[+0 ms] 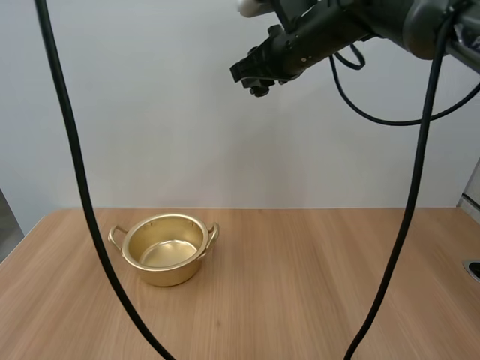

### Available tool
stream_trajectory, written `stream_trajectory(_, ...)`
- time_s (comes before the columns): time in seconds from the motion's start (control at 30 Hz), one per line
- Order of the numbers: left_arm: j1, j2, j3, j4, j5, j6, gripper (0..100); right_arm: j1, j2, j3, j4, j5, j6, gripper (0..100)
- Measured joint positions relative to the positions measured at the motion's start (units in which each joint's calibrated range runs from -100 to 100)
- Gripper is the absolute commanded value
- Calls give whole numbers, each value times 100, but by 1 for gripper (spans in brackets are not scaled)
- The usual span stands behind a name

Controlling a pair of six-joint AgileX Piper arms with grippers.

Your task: Open the pot, put the car inside, and close it

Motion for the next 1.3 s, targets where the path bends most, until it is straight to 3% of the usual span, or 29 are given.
stream_trajectory(0.2,0,-11,0,13,0,0,0,439,462,16,-15,231,0,0)
stream_trajectory(0.77,0,-11,0,-16,398,29,0,1247,2263,16,-17,947,-20,0)
stream_trajectory(0.97,0,-11,0,-33,327,29,0,1607,2929,16,-344,859,-20,0)
stream_trajectory(1.3,0,-11,0,-33,326,29,0,1721,3887,16,-858,575,-20,0)
